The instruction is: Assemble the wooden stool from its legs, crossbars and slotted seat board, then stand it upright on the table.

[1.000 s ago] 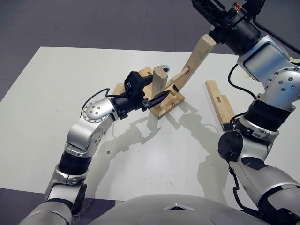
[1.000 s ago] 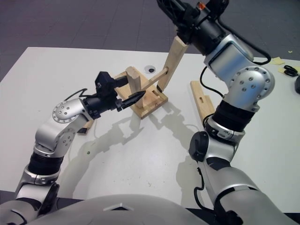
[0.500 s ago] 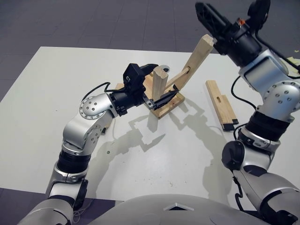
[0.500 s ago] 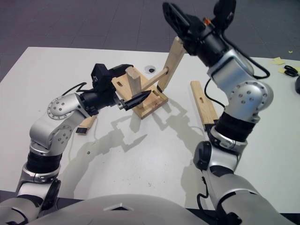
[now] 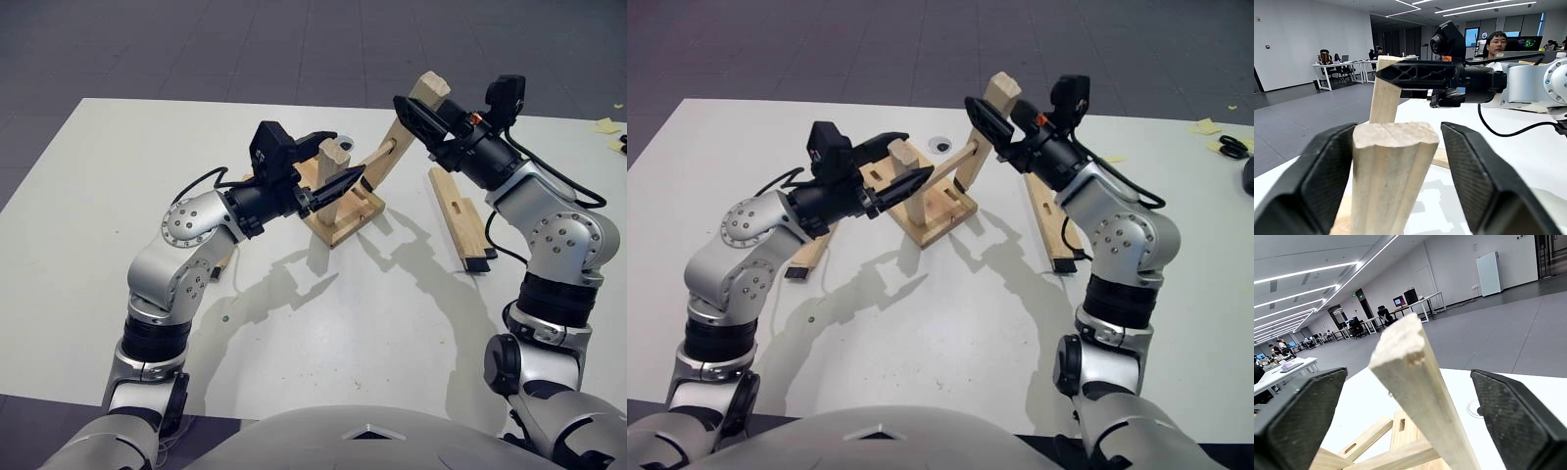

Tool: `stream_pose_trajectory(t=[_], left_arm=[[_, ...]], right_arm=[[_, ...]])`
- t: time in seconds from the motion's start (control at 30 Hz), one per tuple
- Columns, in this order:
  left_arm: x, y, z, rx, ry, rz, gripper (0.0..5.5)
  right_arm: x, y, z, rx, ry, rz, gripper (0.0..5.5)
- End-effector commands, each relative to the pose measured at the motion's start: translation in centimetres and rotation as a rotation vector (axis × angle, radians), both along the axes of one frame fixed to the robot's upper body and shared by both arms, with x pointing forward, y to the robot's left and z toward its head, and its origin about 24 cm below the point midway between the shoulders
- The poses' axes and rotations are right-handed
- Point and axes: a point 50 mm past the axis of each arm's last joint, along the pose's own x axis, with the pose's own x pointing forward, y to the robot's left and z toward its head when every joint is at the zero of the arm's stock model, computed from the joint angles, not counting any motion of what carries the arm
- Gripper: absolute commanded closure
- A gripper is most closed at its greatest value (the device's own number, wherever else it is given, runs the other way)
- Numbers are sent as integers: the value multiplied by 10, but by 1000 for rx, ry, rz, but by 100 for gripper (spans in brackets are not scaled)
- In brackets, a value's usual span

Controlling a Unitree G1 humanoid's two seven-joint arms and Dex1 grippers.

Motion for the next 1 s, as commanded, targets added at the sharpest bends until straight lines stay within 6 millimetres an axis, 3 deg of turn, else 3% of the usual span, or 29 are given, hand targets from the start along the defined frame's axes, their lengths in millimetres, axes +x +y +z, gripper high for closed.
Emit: stream_pose_trajectory(t=[0.03,0.57,1.0], left_arm=[[1,-1,2,6,-1,-6,303],[1,-1,-4,23,12,-11,323],[-2,7,-1,-23,34,-43,323]], right_arm=[[0,1,-1,3,-1,-8,146],[2,8,-2,-9,6,36,373],[8,13,2,13,80,31,421]])
